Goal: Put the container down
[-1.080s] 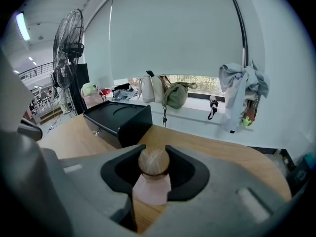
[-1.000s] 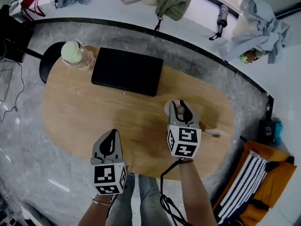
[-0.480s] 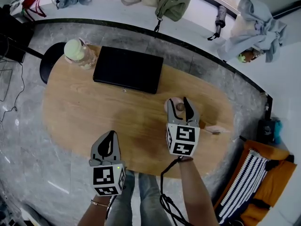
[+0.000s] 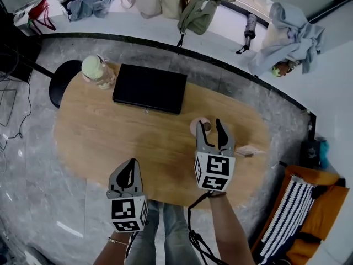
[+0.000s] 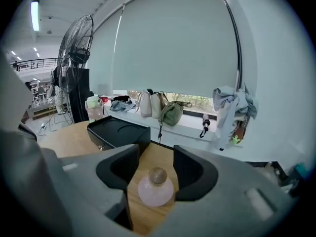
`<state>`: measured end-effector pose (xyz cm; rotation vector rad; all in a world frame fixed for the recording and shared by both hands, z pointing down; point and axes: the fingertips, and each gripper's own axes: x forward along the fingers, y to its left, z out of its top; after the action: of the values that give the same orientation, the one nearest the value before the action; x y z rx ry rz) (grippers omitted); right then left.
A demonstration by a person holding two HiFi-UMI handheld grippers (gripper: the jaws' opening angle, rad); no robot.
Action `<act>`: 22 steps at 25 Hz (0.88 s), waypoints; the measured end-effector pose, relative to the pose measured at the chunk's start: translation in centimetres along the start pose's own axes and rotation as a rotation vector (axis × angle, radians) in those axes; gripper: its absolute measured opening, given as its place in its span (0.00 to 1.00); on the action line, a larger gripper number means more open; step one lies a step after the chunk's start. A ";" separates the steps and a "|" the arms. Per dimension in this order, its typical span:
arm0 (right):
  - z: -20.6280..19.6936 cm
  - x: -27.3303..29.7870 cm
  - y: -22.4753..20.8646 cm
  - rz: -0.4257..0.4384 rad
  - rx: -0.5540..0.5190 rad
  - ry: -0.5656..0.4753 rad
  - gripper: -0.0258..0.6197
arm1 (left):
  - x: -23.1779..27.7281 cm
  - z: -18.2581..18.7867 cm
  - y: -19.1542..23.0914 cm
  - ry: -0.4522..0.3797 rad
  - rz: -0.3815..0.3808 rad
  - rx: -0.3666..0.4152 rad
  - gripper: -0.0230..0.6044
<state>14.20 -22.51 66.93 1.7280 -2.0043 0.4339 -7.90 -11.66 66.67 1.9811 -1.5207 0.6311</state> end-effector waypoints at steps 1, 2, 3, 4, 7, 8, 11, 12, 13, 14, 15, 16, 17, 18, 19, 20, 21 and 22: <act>0.3 -0.6 -0.1 -0.008 0.006 -0.005 0.36 | -0.2 0.2 0.0 -0.001 -0.002 0.003 0.03; 0.6 -1.2 -0.3 -0.016 0.012 -0.011 0.36 | -0.5 0.3 0.0 0.000 -0.004 0.005 0.03; 1.0 -1.9 -0.4 -0.022 0.019 -0.016 0.36 | -0.8 0.5 -0.1 0.000 -0.007 0.006 0.03; 1.2 -2.7 -0.6 -0.025 0.027 -0.018 0.36 | -1.2 0.8 -0.3 0.000 -0.011 0.007 0.03; 1.7 -5.2 -1.1 -0.030 0.051 -0.008 0.36 | -2.3 1.9 -1.1 -0.006 -0.033 0.023 0.03; 1.8 -6.1 -1.3 -0.037 0.061 -0.003 0.36 | -2.7 2.3 -1.5 -0.007 -0.043 0.034 0.03; 1.9 -9.2 -2.3 -0.076 0.102 0.010 0.33 | -3.6 3.5 -3.0 -0.010 -0.081 0.064 0.03; 1.9 -10.3 -2.5 -0.090 0.119 0.017 0.33 | -4.0 4.0 -3.5 -0.012 -0.094 0.071 0.03; 1.9 -11.3 -2.7 -0.100 0.135 0.023 0.33 | -4.4 4.5 -3.9 -0.015 -0.107 0.078 0.03; 2.1 -12.3 -2.8 -0.106 0.152 0.028 0.33 | -4.9 5.1 -4.3 -0.020 -0.117 0.085 0.03; 2.4 -13.2 -2.7 -0.108 0.167 0.031 0.32 | -5.4 5.7 -4.7 -0.024 -0.126 0.091 0.03; 2.9 -14.2 -2.7 -0.107 0.178 0.030 0.29 | -5.9 6.3 -5.0 -0.029 -0.132 0.095 0.03; 3.5 -15.1 -2.7 -0.106 0.185 0.025 0.25 | -6.4 7.0 -5.4 -0.034 -0.138 0.097 0.03; 4.2 -16.1 -2.7 -0.107 0.189 0.017 0.22 | -7.0 7.8 -5.8 -0.040 -0.144 0.098 0.03; 5.0 -17.1 -2.7 -0.110 0.191 0.008 0.19 | -7.5 8.6 -6.2 -0.049 -0.150 0.099 0.03; 5.9 -18.0 -2.8 -0.114 0.194 -0.001 0.15 | -8.2 9.4 -6.5 -0.059 -0.156 0.099 0.03; 6.8 -19.0 -2.9 -0.117 0.197 -0.009 0.12 | -8.8 10.3 -6.8 -0.070 -0.162 0.101 0.03; 7.8 -19.8 -3.0 -0.119 0.199 -0.017 0.10 | -9.4 11.2 -7.1 -0.080 -0.167 0.103 0.03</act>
<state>18.31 -10.34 49.66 1.9642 -1.9110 0.5969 -2.99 -11.21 51.13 2.2078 -1.3735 0.5765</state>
